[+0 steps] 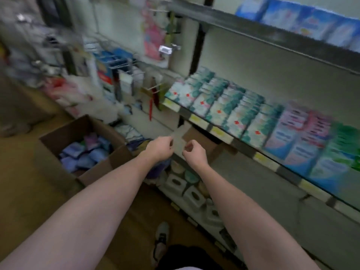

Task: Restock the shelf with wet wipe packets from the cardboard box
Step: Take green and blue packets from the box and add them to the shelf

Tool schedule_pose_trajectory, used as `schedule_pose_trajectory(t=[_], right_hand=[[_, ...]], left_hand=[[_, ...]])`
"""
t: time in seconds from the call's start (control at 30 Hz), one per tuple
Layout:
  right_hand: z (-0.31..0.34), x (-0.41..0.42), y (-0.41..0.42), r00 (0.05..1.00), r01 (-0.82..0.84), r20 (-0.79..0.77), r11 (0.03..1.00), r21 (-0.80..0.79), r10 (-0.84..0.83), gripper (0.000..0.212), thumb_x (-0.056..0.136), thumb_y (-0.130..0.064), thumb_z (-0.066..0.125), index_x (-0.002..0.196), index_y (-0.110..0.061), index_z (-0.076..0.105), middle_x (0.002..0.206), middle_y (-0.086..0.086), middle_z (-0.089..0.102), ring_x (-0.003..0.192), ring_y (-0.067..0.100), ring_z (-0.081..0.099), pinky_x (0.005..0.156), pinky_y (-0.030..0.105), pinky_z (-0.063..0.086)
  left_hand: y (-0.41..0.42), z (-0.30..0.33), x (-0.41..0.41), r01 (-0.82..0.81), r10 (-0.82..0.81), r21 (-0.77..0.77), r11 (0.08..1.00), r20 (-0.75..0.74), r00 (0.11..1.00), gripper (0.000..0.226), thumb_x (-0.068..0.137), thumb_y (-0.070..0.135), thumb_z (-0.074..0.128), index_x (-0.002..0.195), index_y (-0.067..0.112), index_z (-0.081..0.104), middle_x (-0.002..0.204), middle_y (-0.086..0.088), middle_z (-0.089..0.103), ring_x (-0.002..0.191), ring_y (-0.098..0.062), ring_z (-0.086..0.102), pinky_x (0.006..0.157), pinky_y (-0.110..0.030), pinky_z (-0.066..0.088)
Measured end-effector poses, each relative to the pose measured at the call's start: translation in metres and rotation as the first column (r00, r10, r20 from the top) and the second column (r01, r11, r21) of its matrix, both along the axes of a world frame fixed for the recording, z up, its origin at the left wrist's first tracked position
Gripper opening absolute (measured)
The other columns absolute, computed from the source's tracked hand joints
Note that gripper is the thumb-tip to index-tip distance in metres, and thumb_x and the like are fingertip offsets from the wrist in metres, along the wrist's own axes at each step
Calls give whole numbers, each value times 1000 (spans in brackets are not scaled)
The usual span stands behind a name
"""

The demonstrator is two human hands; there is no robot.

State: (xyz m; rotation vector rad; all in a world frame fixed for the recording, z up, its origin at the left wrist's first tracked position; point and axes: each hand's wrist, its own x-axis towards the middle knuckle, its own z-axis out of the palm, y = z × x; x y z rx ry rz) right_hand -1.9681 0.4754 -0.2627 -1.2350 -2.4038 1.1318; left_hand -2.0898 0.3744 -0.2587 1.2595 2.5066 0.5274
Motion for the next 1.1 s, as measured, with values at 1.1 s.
schedule_pose_trajectory(t=[1.1], right_hand=[[-169,-430,-172,800,-372,387,885,-280,459,13,88,-14,63,94,-17,52,104,10,61,90,26,57,72,31,40]], left_hand=[[-212,-178,-381,-277,401,-382,882,298,866,15,89,19,55,100,10,53,105,-14,61,100,-33,59,78,-39,47]])
